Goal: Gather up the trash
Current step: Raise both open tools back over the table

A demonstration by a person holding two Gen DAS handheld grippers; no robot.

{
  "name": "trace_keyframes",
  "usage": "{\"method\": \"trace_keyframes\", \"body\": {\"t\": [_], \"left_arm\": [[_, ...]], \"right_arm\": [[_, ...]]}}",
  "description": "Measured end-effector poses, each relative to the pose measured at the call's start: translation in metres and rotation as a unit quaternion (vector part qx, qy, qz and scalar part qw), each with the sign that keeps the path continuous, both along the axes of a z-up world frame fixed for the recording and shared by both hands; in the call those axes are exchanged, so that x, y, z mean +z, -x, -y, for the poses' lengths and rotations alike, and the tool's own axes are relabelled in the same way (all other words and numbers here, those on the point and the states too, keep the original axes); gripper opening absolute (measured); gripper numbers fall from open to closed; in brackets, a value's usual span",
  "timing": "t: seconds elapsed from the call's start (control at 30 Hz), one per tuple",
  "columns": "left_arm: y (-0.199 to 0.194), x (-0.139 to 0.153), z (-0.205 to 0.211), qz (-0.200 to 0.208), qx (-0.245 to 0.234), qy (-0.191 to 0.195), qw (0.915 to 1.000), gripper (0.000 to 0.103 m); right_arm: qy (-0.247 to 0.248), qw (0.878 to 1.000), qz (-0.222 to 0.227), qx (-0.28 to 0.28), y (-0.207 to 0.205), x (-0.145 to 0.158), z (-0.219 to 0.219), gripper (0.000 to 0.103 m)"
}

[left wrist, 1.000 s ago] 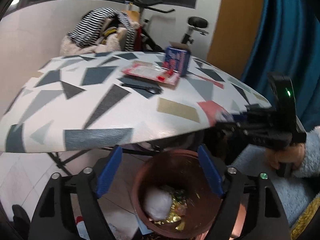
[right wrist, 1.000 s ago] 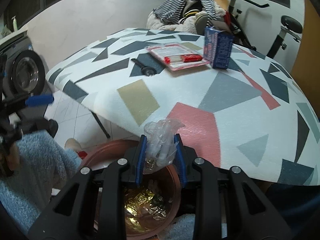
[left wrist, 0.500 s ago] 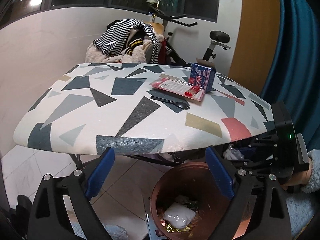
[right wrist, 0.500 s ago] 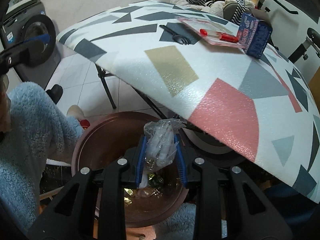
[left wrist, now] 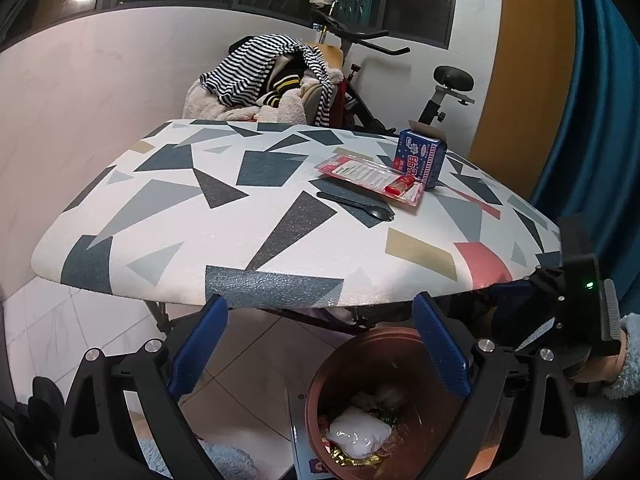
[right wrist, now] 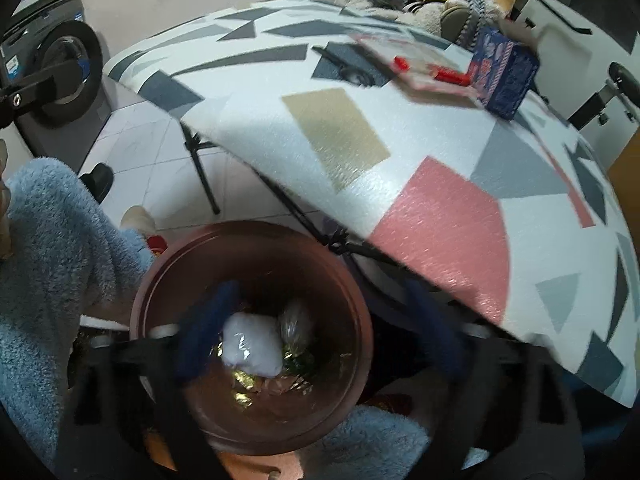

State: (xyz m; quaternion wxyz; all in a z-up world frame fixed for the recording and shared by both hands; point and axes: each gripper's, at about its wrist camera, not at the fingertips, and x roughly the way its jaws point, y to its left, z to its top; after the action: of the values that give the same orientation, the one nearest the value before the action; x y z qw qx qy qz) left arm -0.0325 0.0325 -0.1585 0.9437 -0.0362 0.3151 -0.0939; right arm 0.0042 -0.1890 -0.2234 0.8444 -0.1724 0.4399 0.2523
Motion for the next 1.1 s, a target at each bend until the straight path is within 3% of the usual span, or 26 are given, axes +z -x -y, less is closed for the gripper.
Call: {"method": "trace_keyframes", "body": {"t": [0.17,0.8,1.1], "left_arm": [[0.000,-0.001,-0.001,-0.001,0.004,0.001,1.0000,0.091],[0.001,0.002,0.001,0.006,0.001,0.001,1.0000,0.092],[-0.005,0.009,-0.003,0.005,-0.003,0.017,0.9998,0.093]], "right_arm": [[-0.009,1.000,0.013,0.007,0.002,0.006,0.004,0.097],[-0.035,0.998,0.040,0.018,0.010,0.022,0.008,0.097],[-0.063,0.996,0.058,-0.018,0.005,0.036,0.023,0.097]]}}
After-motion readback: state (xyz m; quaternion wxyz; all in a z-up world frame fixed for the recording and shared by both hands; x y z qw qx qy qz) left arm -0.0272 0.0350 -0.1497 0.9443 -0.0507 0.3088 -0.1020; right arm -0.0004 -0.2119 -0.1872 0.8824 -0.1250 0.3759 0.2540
